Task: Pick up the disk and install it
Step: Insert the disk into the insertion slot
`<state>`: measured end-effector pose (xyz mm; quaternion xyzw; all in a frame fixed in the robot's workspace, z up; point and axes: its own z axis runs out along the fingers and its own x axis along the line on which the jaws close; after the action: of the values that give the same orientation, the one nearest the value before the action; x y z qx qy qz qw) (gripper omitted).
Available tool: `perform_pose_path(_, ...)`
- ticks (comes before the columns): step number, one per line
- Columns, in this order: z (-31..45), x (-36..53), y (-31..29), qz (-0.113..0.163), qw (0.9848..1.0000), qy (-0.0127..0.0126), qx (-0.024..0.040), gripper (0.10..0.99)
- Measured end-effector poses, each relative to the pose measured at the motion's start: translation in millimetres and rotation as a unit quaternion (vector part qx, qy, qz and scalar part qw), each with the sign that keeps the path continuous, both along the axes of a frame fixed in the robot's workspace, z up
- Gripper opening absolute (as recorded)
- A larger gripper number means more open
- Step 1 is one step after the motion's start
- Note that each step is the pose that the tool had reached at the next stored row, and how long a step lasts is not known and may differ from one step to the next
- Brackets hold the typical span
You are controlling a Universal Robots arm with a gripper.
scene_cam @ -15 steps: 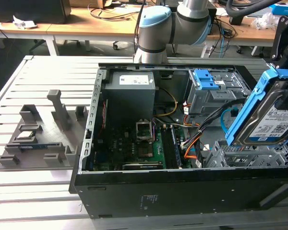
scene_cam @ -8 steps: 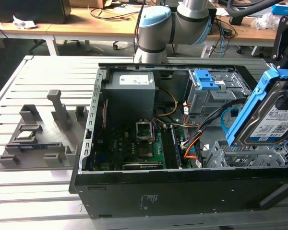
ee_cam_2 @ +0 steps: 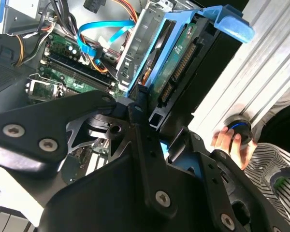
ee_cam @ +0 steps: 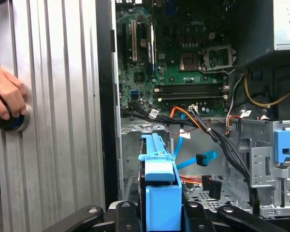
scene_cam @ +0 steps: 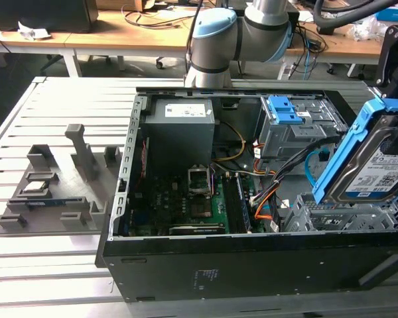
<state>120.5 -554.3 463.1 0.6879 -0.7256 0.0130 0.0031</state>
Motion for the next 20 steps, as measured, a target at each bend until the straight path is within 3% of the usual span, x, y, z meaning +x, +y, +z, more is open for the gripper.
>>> perform_pose_path(1,-2.8,0.0,1.1,0.0,1.0,0.0,-0.0029,0.365)
perform_pose_path(4,-10.1,0.4,4.4,0.0,1.0,0.0005,-0.0037,0.365)
perform_pose_path(8,-16.9,1.4,15.3,0.001,1.0,0.0007,-0.004,0.365)
perform_pose_path(11,-25.4,1.5,16.4,0.0,1.0,0.001,-0.0081,0.365)
perform_pose_path(20,-43.3,-0.7,16.7,0.0,0.9999,0.0011,-0.0101,0.365)
